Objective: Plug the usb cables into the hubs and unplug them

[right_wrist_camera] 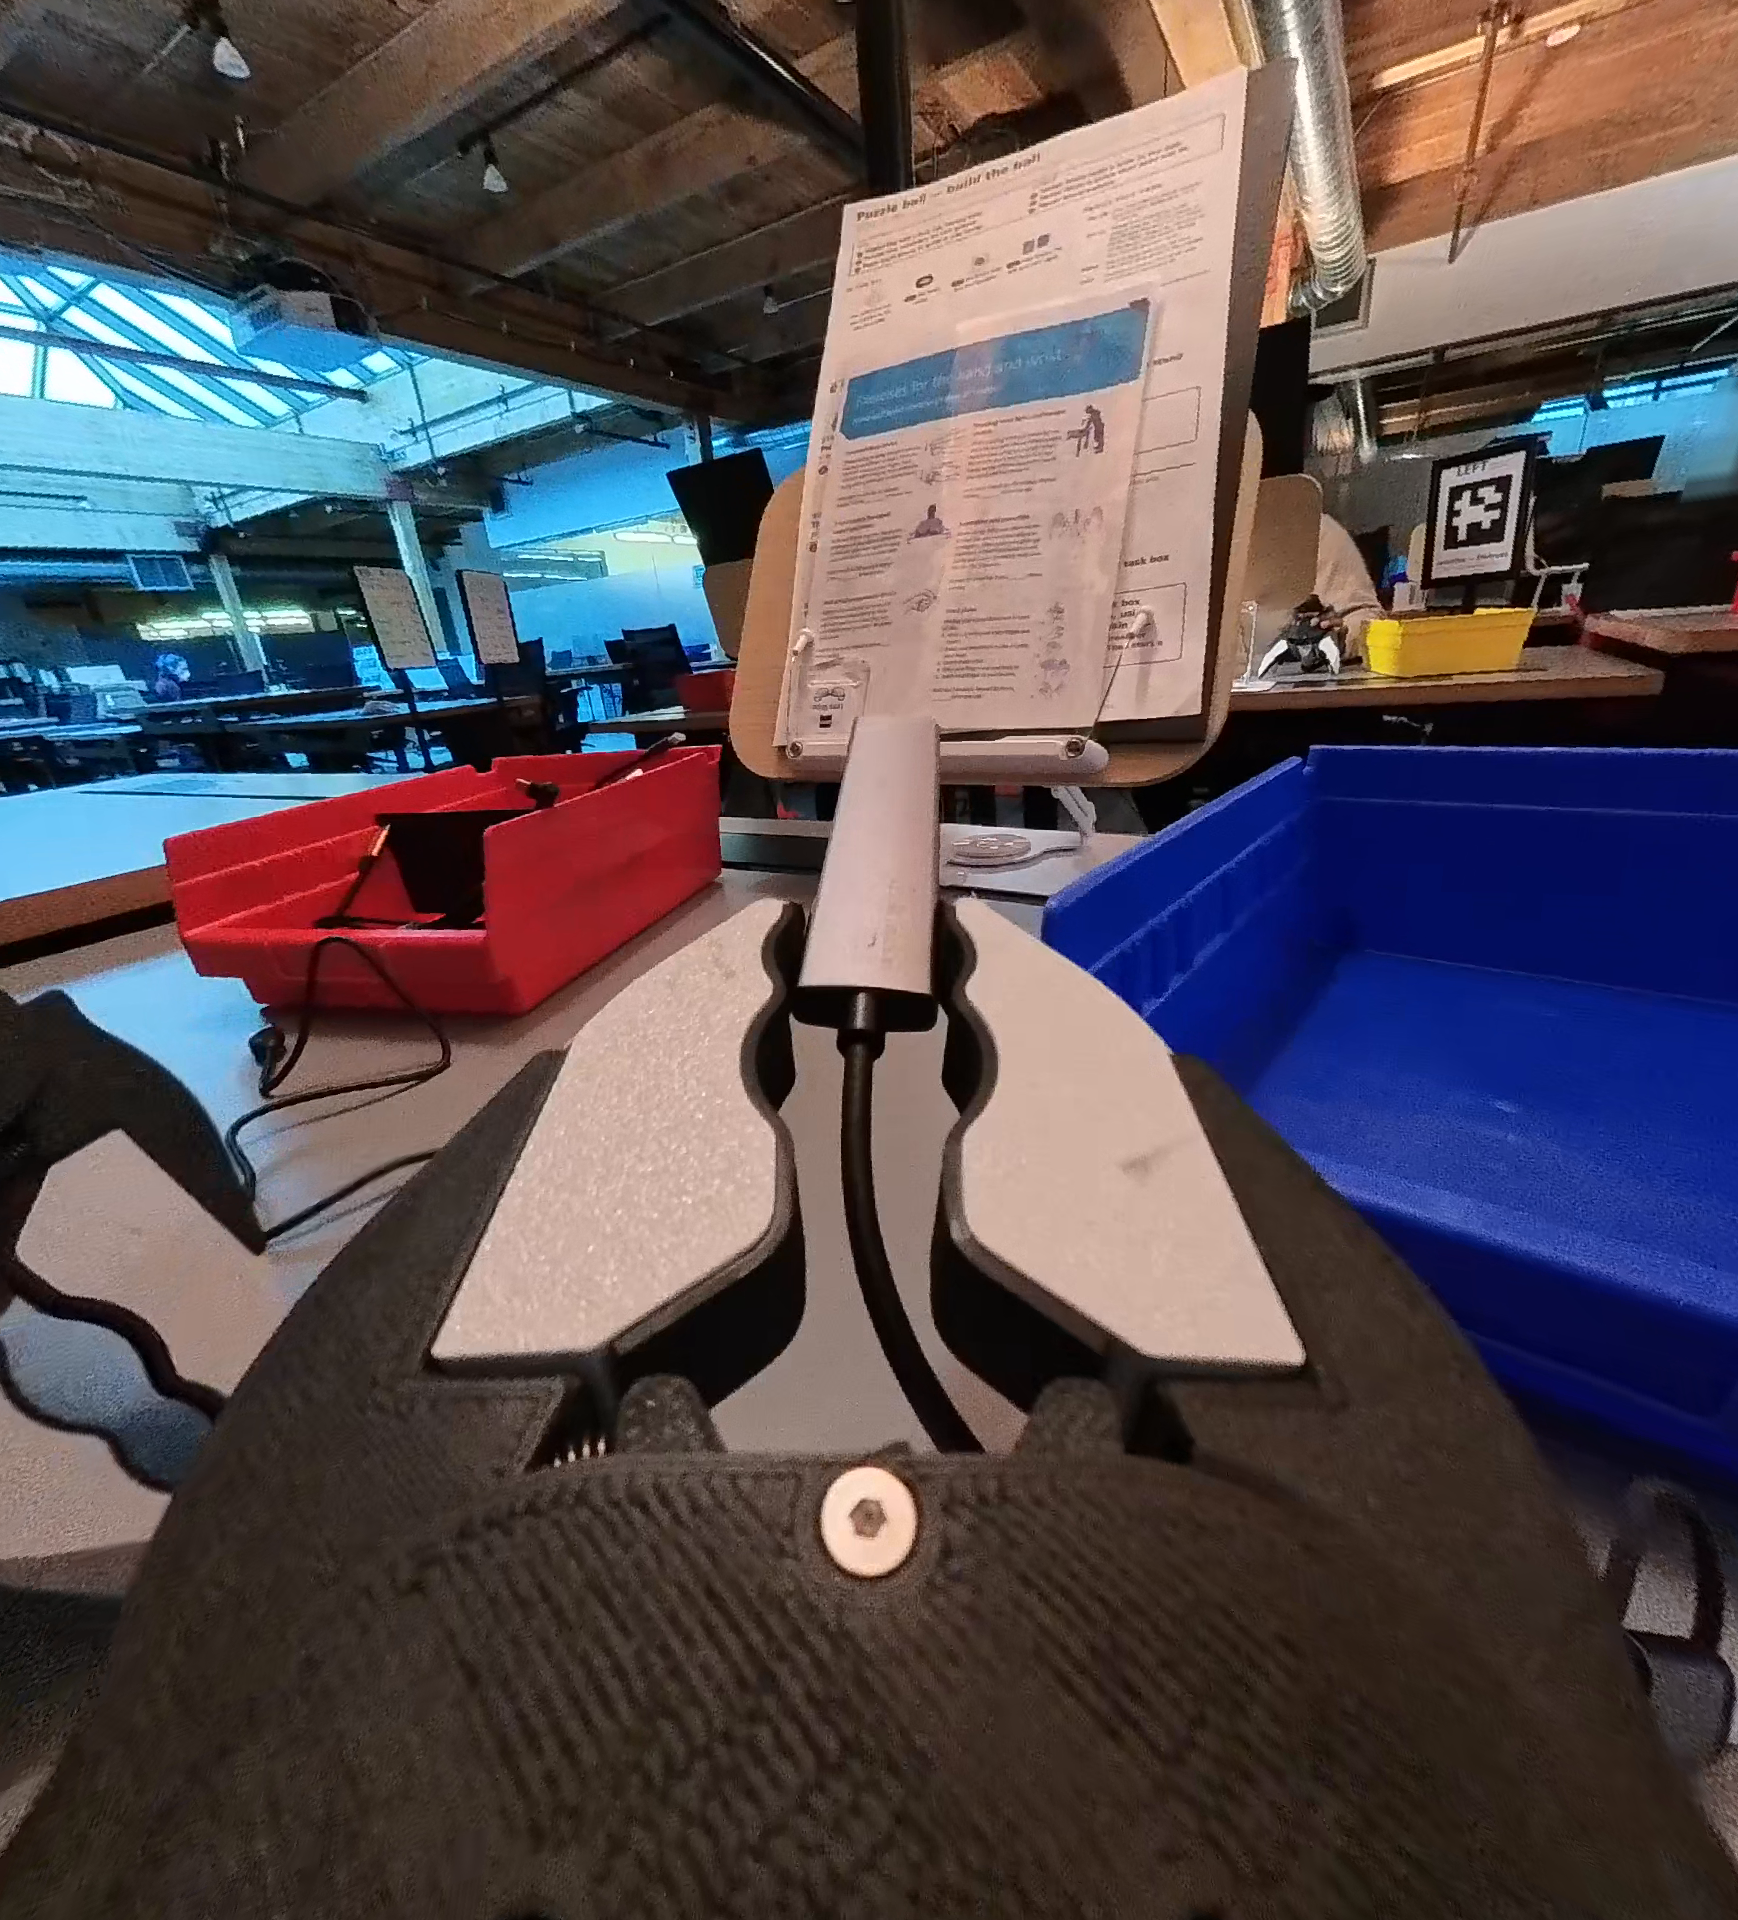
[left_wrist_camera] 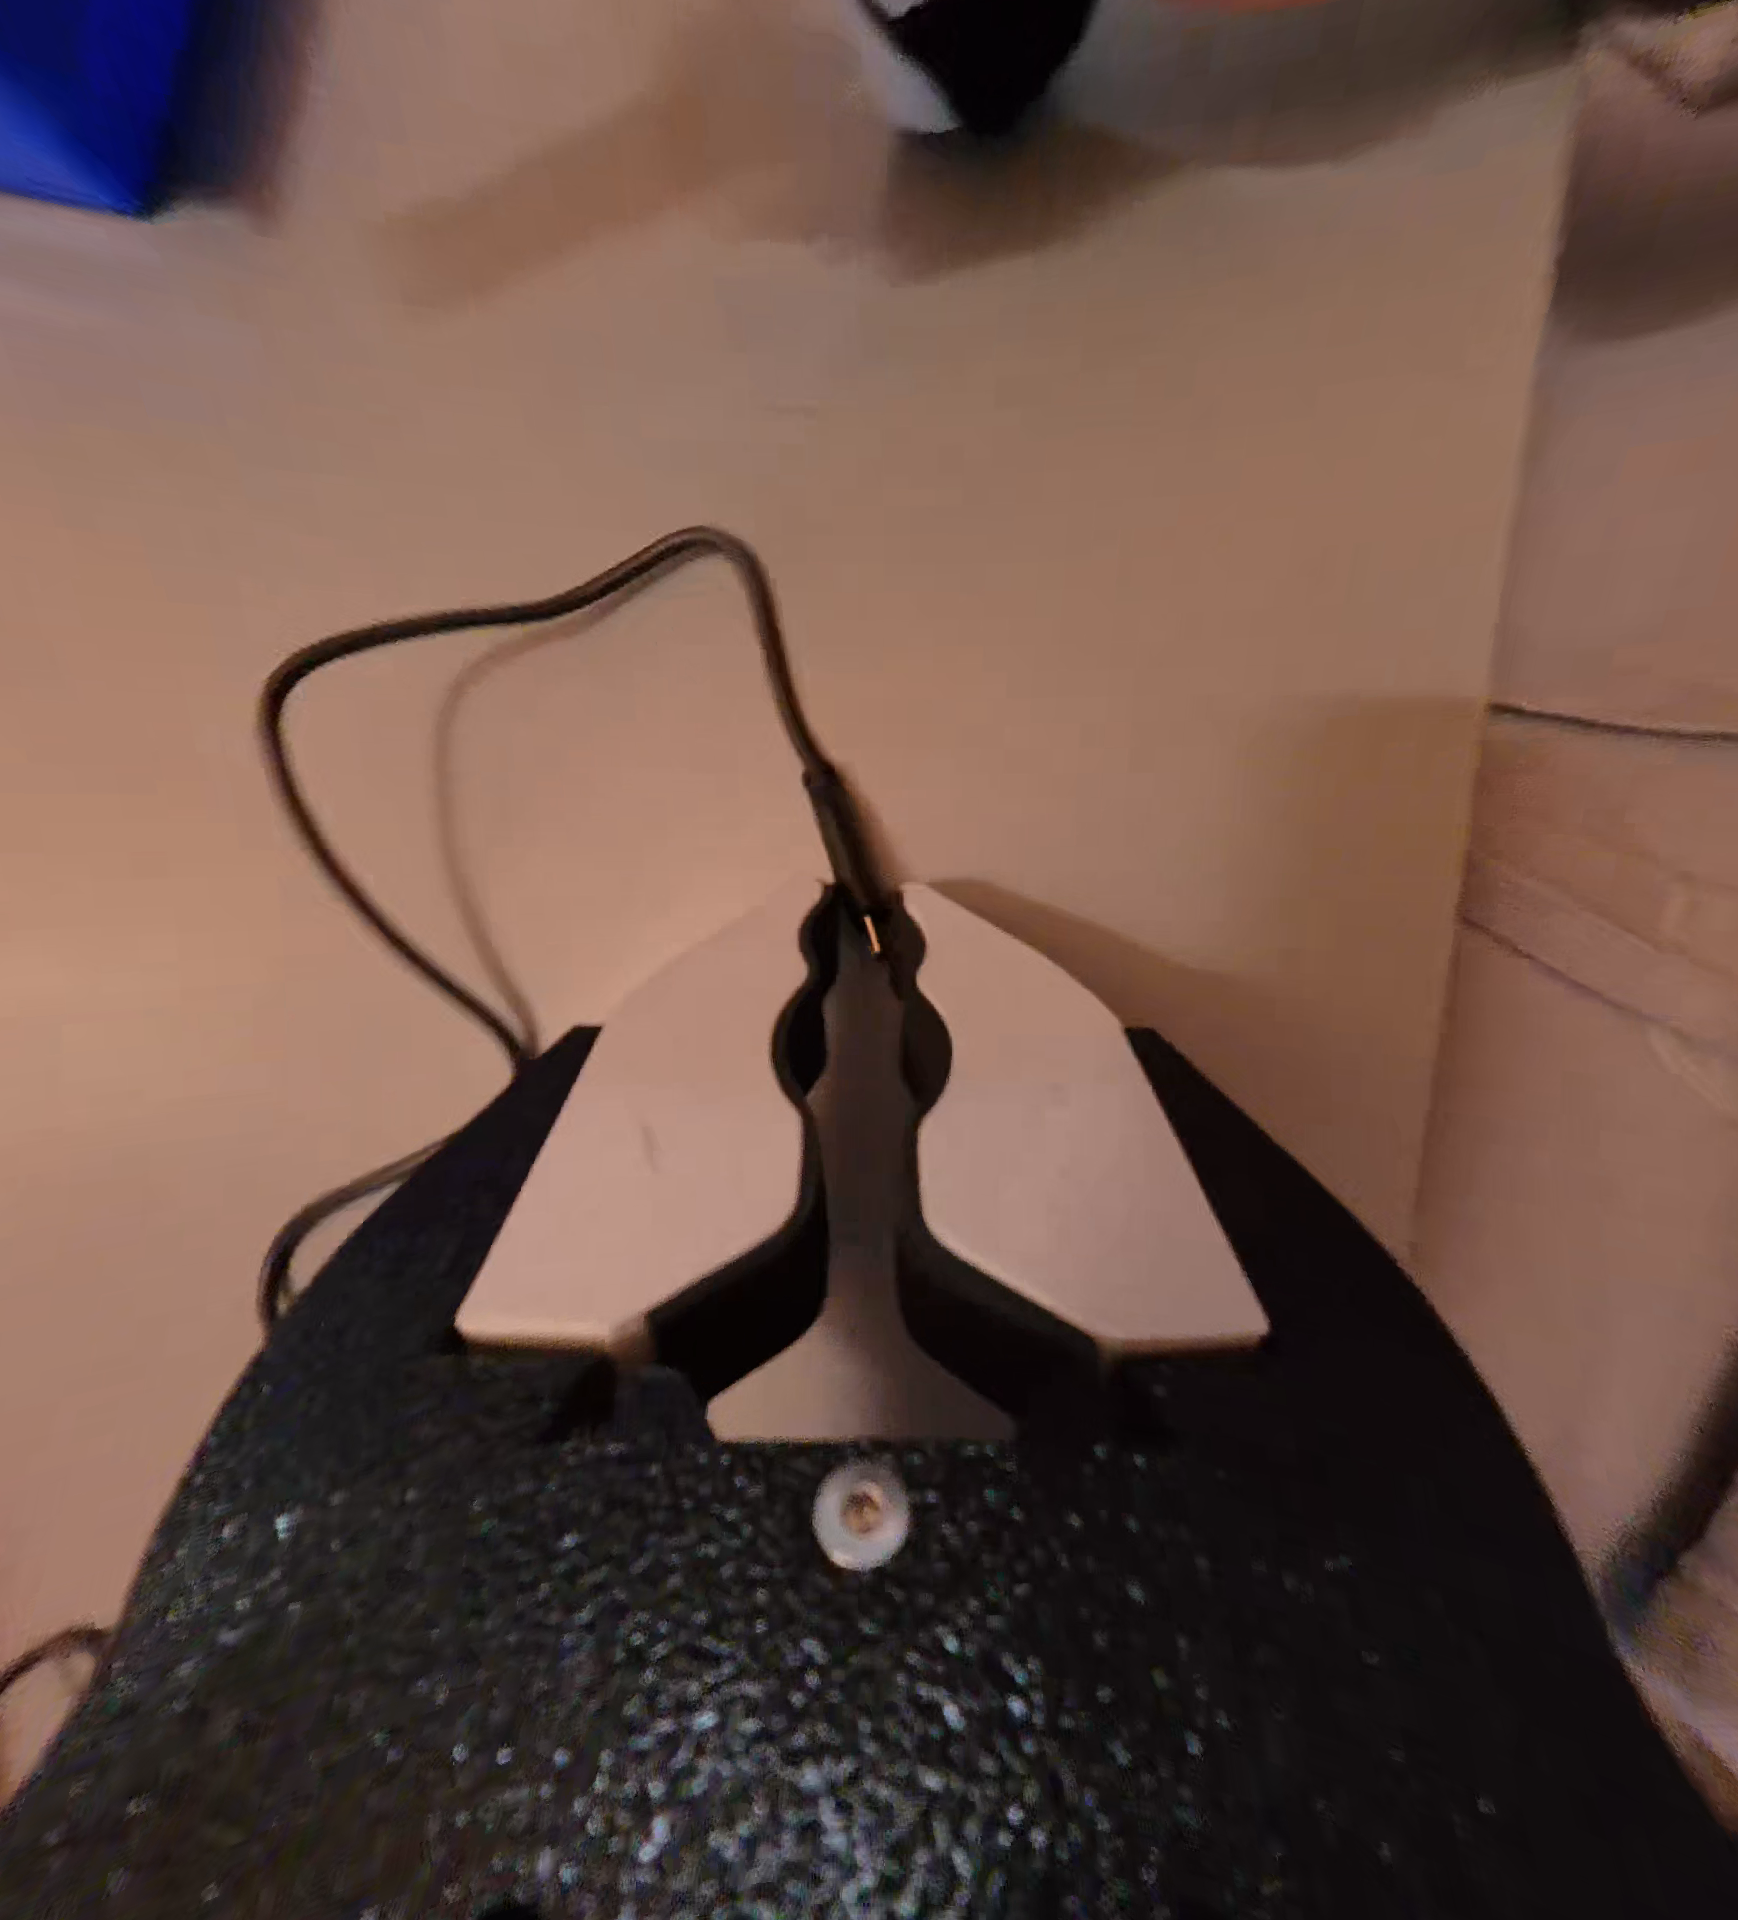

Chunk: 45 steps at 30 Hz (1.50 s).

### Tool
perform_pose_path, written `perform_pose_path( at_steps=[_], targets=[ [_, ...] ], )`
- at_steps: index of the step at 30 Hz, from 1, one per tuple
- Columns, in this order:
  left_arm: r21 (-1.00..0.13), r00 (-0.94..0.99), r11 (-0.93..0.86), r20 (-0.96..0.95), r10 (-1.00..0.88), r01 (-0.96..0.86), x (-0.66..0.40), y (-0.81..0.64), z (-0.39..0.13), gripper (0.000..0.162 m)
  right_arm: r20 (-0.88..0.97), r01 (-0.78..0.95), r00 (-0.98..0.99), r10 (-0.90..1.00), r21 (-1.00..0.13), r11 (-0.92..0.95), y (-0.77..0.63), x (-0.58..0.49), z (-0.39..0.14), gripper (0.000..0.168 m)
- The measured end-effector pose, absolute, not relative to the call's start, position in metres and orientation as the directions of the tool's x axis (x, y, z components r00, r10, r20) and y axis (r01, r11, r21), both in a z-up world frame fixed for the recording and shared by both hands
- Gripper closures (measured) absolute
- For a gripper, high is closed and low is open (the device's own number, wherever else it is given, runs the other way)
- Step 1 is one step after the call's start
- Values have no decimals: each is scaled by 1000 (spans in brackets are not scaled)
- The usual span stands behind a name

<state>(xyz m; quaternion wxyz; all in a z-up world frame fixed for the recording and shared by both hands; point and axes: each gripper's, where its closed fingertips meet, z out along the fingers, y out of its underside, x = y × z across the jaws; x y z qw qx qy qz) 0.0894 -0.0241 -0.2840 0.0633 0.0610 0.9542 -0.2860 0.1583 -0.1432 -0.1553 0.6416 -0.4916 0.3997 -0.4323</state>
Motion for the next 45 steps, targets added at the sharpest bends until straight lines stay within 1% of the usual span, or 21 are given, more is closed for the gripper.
perform_pose_path(
  at_steps=[1, 4, 7, 10, 12, 13, 15, 18, 20, 23, 25, 27, 29, 30, 32, 34, 35, 38, 39, 41, 45],
  targets=[
    [-537, -985, 832, -160, 62, 139, 92, -22, -284, 155, -86, 163, 310, -947, -976, 142, -143, 158, -155, 144],
    [-545, -989, 833, -148, 8, 88, 104, -9, -277, 156, -86, 162, 313, -946, -976, 142, -142, 158, -155, 144],
    [-524, -991, 848, -130, 17, 83, 122, 21, -245, 156, -85, 162, 316, -945, -976, 142, -142, 158, -155, 144],
    [-531, -993, 844, 32, 111, 77, 115, 51, -194, 156, -83, 157, 321, -943, -978, 140, -141, 158, -156, 144],
    [-506, -961, 844, 91, 260, 180, 106, 75, -162, 156, -87, 154, 323, -943, -978, 143, -141, 159, -156, 144],
    [-502, -934, 823, 78, 349, 266, 105, 85, -146, 156, -89, 151, 325, -941, -978, 145, -141, 159, -156, 144],
    [-558, -889, 736, -8, 458, 384, 112, 91, -108, 156, -96, 147, 324, -941, -978, 150, -142, 159, -156, 144],
    [-769, -927, 561, -105, 360, 305, 133, 63, -29, 156, -99, 146, 323, -941, -977, 153, -142, 160, -156, 144],
    [-870, -928, 392, -171, 330, 300, 139, 48, 20, 156, -104, 141, 323, -941, -978, 157, -143, 160, -157, 144],
    [-905, -931, 301, -209, 298, 300, 147, 27, 61, 156, -114, 146, 321, -940, -975, 167, -144, 160, -156, 144],
    [-881, -899, 305, -242, 365, 362, 145, 20, 67, 156, -120, 153, 319, -940, -972, 176, -146, 159, -155, 144],
    [-849, -846, 325, -232, 481, 417, 140, 20, 60, 156, -129, 156, 322, -938, -970, 187, -147, 158, -155, 144],
    [-779, -821, 441, -159, 548, 445, 149, 26, 32, 156, -138, 158, 317, -938, -968, 196, -149, 158, -154, 144],
    [-718, -821, 528, -107, 561, 454, 157, 33, 11, 156, -140, 159, 318, -938, -967, 198, -150, 158, -154, 144],
    [-554, -829, 700, 29, 558, 452, 173, 55, -39, 156, -142, 160, 315, -938, -967, 200, -152, 158, -154, 144],
    [-375, -842, 837, 212, 495, 398, 177, 77, -89, 156, -145, 157, 318, -937, -967, 202, -151, 158, -154, 144],
    [-276, -840, 880, 289, 459, 386, 177, 87, -113, 156, -143, 154, 319, -937, -967, 201, -151, 158, -154, 144],
    [-59, -856, 914, 330, 397, 401, 184, 96, -178, 156, -142, 149, 319, -937, -969, 197, -150, 159, -155, 144],
    [-31, -862, 912, 317, 396, 408, 187, 91, -196, 156, -144, 149, 319, -937, -969, 199, -151, 159, -155, 144],
    [-25, -867, 911, 298, 399, 411, 191, 75, -223, 156, -148, 151, 320, -936, -967, 204, -151, 159, -155, 144],
    [-161, -899, 917, 197, 391, 364, 209, 28, -248, 154, -143, 157, 321, -936, -967, 201, -151, 158, -154, 144]
  ],
)
